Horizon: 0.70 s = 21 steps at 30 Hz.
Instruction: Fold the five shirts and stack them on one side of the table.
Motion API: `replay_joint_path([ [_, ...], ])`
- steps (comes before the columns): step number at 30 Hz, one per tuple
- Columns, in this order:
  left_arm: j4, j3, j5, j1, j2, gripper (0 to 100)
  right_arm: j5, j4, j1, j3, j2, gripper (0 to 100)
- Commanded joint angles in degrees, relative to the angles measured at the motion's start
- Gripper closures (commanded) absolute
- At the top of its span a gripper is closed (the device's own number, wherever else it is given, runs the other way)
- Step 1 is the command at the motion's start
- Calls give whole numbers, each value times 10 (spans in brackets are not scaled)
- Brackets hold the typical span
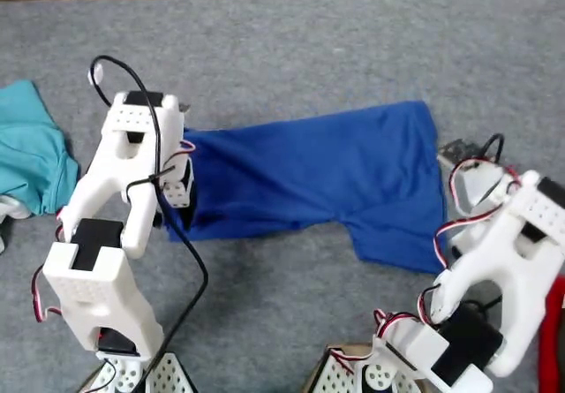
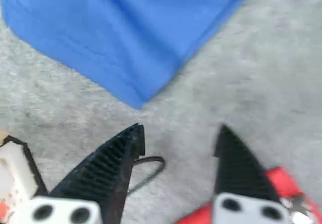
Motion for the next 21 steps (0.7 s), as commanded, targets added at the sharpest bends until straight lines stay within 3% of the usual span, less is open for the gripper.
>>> replay_joint_path([
  [1, 33, -70, -13, -17, -34, 919, -8, 41, -24, -82, -32, 981],
  [3, 33, -93, -22, -30, -34, 985, -9, 62, -42, -109, -32, 976],
  [5, 33, -114, -13, -38, -34, 950, -37, 64, -61, -134, -32, 968],
  [9, 24, -215, 18, -7, -23, 981, -112, 4, -161, -156, -23, 991],
  [15, -152, -262, 62, 46, 62, 979, -229, -181, -335, -182, 91, 991],
  [18, -239, -265, 69, 45, 133, 979, -251, -258, -358, -232, 197, 990],
  [21, -272, -284, 66, 33, 204, 979, -263, -287, -358, -309, 319, 990],
])
